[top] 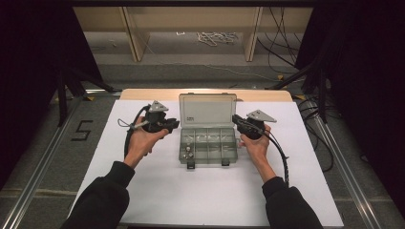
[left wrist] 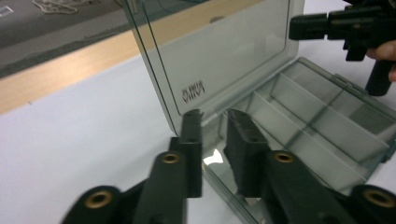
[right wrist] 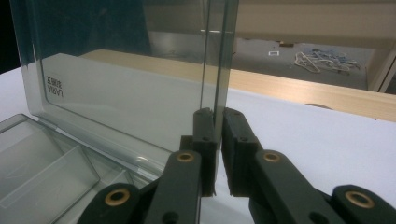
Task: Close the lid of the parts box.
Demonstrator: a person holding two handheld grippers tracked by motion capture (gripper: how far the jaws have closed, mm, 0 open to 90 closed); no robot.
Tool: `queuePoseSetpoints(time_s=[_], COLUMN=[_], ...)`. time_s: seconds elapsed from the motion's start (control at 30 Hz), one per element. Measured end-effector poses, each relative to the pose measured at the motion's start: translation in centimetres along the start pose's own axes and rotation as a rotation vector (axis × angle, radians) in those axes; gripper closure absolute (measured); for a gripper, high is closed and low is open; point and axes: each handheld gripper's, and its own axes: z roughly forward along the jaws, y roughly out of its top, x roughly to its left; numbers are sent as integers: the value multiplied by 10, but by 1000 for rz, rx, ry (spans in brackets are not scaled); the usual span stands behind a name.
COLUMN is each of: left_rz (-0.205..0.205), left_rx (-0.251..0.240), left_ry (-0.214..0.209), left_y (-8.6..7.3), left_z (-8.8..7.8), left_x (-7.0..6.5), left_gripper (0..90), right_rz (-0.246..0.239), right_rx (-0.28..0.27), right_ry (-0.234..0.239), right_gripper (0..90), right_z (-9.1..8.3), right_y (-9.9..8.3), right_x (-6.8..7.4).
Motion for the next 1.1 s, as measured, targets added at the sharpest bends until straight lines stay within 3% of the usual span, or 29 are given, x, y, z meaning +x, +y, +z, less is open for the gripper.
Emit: queuePoseSetpoints(time_s=[0.13, 0.37, 0.4, 0.43, 0.47, 0.6, 0.83, 1.1], left_rz=[11, -4, -5, 24, 6, 0, -37, -34], left_rx=[-2, -2, -2, 24, 8, -2, -22, -6], left_ry=[4, 5, 12, 20, 29, 45, 61, 89], left_y=[18, 43, 46, 49, 52, 64, 79, 88], left_z=[1, 6, 7, 7, 10, 15, 23, 35], left_x=[3, 5, 7, 10, 10, 12, 19, 24], left_gripper=[895, 898, 899, 899, 899, 899, 899, 899], right_rz=[-16, -13, -8, -10, -29, -28, -32, -35], right_rx=[-13, 4, -12, -10, -10, -12, -8, -11], right_ry=[-2, -1, 5, 4, -10, -11, -9, -10], right_gripper=[846, 846, 846, 846, 846, 846, 846, 846], right_z=[1, -1, 0, 0, 0, 0, -1, 0], right_y=[-1, -1, -1, -1, -1, -1, -1, -1], right_x=[-1, 0, 0, 1, 0, 0, 1, 1])
